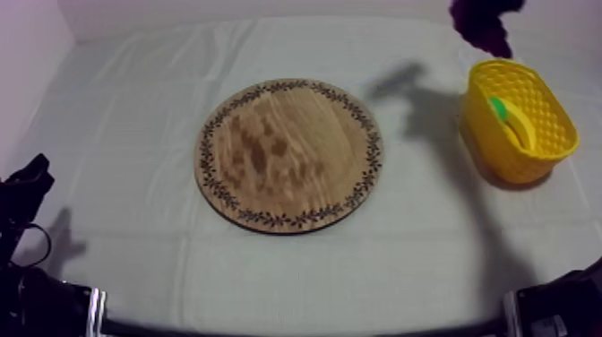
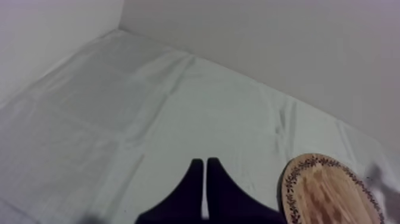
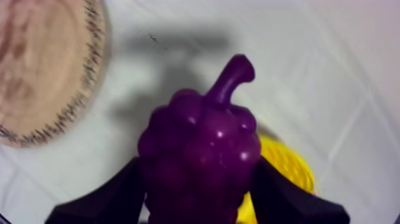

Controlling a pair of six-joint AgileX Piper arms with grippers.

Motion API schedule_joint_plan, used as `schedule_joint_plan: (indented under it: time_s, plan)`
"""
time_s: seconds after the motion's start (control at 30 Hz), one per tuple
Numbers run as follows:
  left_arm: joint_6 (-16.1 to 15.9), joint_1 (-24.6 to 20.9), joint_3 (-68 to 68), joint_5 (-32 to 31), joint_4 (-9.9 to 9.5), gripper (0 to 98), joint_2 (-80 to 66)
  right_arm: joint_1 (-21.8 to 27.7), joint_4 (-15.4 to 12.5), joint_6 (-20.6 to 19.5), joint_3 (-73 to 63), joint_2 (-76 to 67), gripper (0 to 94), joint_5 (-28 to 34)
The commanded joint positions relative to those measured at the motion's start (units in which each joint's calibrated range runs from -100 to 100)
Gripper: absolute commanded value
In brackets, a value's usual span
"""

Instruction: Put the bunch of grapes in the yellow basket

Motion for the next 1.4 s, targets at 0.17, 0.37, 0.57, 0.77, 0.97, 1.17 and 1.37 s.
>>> schedule_joint_plan:
  time_s: [0.17,0.37,0.57,0.77,0.97,1.17,1.37]
  plan:
    - [-0.01,0.02,-0.04,-0.01,0.01,0.0,0.02,9.29,1.33,1.71,8.37,-4.3,38.2,-1.2]
    - [-0.01,0.02,-0.04,-0.01,0.01,0.0,0.02,11.89,2.38,2.37,13.41,-5.54,38.4,-2.9]
    - [-0.01,0.02,-0.04,-0.01,0.01,0.0,0.02,12.19,3.04,2.06,17.3,-4.33,38.8,-5.55]
    - [-0.01,0.02,-0.04,-0.01,0.01,0.0,0.02,11.6,3.02,1.18,19.15,-0.86,46.7,-7.05]
    - [-0.01,0.02,-0.04,-0.01,0.01,0.0,0.02,10.99,3.3,-0.13,19.55,3.39,65.7,-8.35]
    - [-0.01,0.02,-0.04,-0.01,0.01,0.0,0.02,10.75,3.61,-0.77,18.69,4.15,79.6,-8.12]
    - [-0.01,0.02,-0.04,-0.01,0.01,0.0,0.02,10.35,4.01,-0.79,20.8,0.29,85.2,-9.63]
